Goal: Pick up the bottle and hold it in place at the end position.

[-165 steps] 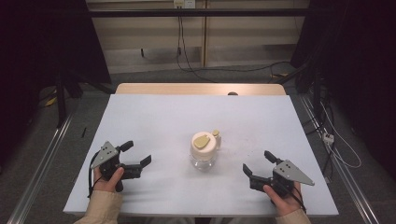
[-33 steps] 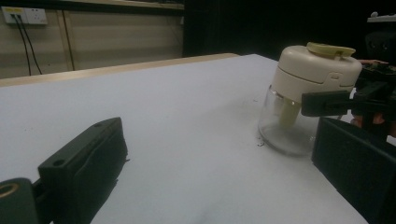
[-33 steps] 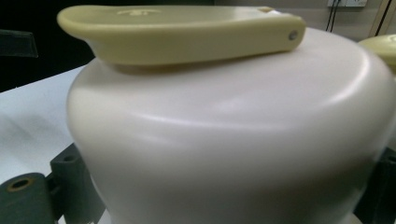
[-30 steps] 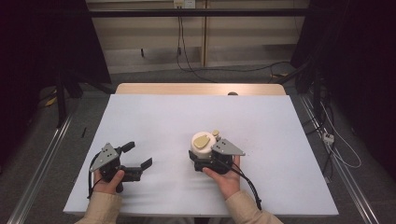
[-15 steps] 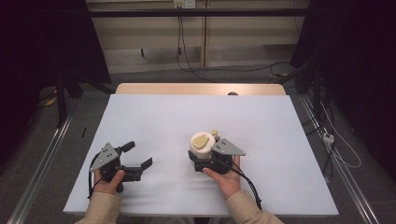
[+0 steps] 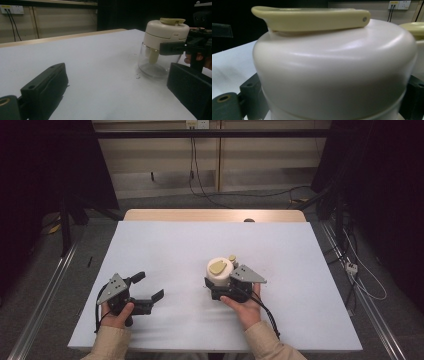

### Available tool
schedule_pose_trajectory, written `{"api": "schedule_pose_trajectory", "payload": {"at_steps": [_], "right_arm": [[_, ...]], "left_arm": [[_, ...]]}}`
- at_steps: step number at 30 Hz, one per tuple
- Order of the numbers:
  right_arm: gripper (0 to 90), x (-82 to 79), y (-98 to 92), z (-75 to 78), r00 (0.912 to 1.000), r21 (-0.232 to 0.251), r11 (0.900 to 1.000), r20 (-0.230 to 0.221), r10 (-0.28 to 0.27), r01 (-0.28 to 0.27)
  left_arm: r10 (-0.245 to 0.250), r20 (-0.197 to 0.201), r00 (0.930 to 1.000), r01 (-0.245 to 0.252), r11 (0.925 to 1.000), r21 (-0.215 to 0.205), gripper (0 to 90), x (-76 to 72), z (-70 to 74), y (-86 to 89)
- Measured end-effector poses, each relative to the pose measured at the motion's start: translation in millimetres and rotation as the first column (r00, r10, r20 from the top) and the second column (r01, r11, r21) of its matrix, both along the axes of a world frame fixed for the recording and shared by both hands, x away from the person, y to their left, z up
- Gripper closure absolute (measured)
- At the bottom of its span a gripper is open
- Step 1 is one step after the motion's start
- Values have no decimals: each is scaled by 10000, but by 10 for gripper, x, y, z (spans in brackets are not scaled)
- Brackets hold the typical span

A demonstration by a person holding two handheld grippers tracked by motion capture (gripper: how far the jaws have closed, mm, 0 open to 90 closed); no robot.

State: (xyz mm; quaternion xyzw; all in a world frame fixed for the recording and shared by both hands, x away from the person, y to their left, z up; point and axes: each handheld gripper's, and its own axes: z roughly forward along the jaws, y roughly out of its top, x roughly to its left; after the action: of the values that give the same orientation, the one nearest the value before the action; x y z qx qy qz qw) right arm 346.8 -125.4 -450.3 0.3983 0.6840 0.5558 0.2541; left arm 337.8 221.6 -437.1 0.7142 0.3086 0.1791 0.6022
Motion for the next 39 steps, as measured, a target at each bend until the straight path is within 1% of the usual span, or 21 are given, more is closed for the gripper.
{"api": "schedule_pose_trajectory", "payload": {"at_steps": [3,6,12,19,21,25,29,32,38,39], "right_arm": [[69,16,3,28,10000,-38,10000,82,51,-51],[69,35,3,50,9999,119,9999,104,33,-34],[69,74,7,61,9998,-29,10000,188,56,-55],[69,120,-1,80,9998,34,10000,199,33,-34],[69,135,-3,89,9999,26,10000,170,15,-15],[69,161,4,102,9997,15,10000,238,47,-48],[69,185,16,107,9998,54,10000,187,46,-47],[69,203,22,108,9998,-38,10000,161,76,-75],[69,252,21,98,10000,93,10000,91,21,-22],[69,259,18,100,9999,48,10000,104,17,-18]], "left_arm": [[-36,-5,10000,36,10000,-28,27,4,-4,-1],[11,-59,10000,-11,10000,0,27,6,-13,2],[-36,-2,10000,36,10000,-18,27,6,-9,-5],[2,-31,10000,-2,10000,-33,27,8,-13,-6],[-28,22,10000,28,10000,37,27,8,-9,-6],[-5,14,10000,5,10000,27,27,4,-4,-6],[-9,-6,10000,9,10000,42,27,5,-10,-8],[-21,18,10000,21,10000,40,27,4,-7,-10],[7,3,10000,-7,10000,42,27,5,-6,-7],[1,1,10000,-1,10000,34,27,4,-6,-8]]}}
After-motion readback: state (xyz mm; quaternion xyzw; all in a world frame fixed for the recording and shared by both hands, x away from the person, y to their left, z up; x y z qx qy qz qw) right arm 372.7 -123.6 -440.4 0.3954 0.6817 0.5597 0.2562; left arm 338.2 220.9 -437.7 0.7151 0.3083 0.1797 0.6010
